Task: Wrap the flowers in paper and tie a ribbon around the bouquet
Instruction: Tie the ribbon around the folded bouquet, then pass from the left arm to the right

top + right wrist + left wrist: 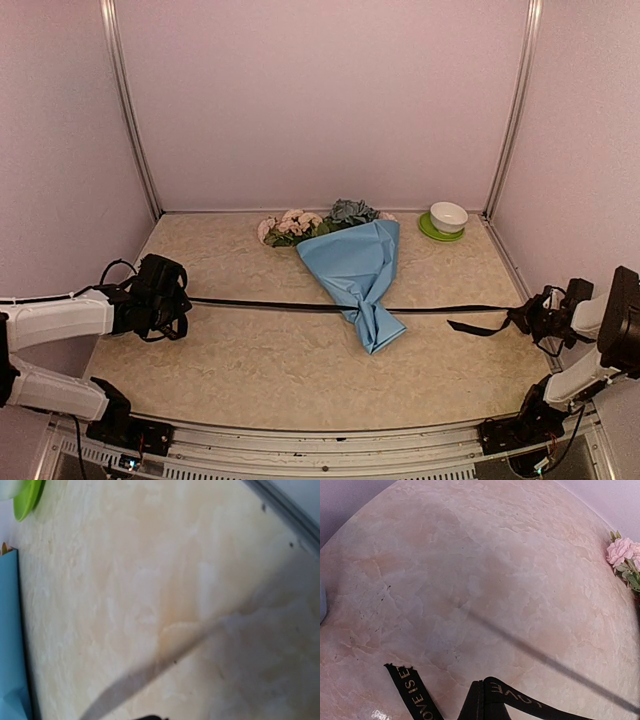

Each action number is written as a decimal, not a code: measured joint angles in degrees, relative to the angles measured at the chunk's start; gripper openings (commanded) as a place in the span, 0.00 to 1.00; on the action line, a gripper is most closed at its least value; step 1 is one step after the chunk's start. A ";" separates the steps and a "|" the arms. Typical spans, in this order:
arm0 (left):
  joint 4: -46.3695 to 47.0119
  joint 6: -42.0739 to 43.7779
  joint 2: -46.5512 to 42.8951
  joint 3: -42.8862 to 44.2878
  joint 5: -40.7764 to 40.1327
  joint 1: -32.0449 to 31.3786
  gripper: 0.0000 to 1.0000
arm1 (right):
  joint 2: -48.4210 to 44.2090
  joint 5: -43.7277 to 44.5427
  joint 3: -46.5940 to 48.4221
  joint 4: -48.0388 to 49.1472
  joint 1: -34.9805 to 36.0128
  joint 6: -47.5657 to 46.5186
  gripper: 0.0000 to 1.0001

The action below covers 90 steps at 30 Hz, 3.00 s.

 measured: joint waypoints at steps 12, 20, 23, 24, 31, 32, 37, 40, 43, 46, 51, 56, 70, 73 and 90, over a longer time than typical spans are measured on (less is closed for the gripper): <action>-3.34 4.79 2.58 6.93 -8.41 -4.90 0.00 | -6.29 13.55 2.89 -0.72 13.53 -2.56 0.00; -2.03 12.09 14.40 26.16 -11.45 -13.64 0.00 | -7.63 22.27 10.10 -2.93 31.34 -4.37 0.00; -1.55 15.34 20.09 33.46 -11.61 -16.83 0.00 | -6.03 23.26 13.42 -4.37 36.68 -5.44 0.00; -1.44 16.39 21.84 35.85 -11.61 -17.84 0.00 | -5.20 23.47 14.69 -5.18 38.58 -5.81 0.00; -0.37 25.75 30.71 52.54 -10.80 -26.53 0.00 | 5.84 19.87 25.16 -9.53 51.63 -12.46 0.02; 0.48 27.50 31.23 54.38 -10.49 -28.33 0.00 | 6.91 19.15 25.94 -10.19 52.65 -13.44 0.12; 5.16 34.18 31.39 55.91 -8.74 -35.54 0.00 | 10.82 18.80 29.57 -15.74 54.16 -17.99 0.88; 7.82 37.29 31.08 54.71 -7.30 -38.60 0.00 | 9.97 19.19 30.60 -17.33 54.62 -21.07 1.00; 10.38 39.52 29.81 52.76 -5.75 -40.19 0.00 | 4.74 19.45 30.16 -16.11 57.68 -24.85 1.00; 12.74 40.83 26.88 50.42 -4.24 -40.79 0.00 | -1.84 16.92 28.52 -10.62 63.04 -28.41 0.98; 17.44 42.23 19.65 46.53 -1.79 -41.88 0.00 | -0.50 8.61 28.30 1.84 71.10 -33.27 0.82; 21.73 42.88 13.00 43.43 0.17 -44.09 0.00 | 10.64 2.60 32.30 3.10 73.61 -36.98 0.85; 22.69 43.15 11.17 40.54 -0.13 -44.22 0.00 | 12.28 7.15 27.12 21.64 78.47 -35.28 0.75; 22.67 43.15 10.86 40.15 -0.15 -44.22 0.00 | 13.16 9.14 27.15 23.74 79.23 -35.34 0.72; 21.51 42.51 8.66 38.05 -3.06 -43.54 0.00 | 16.92 18.29 28.39 24.74 80.56 -33.11 0.00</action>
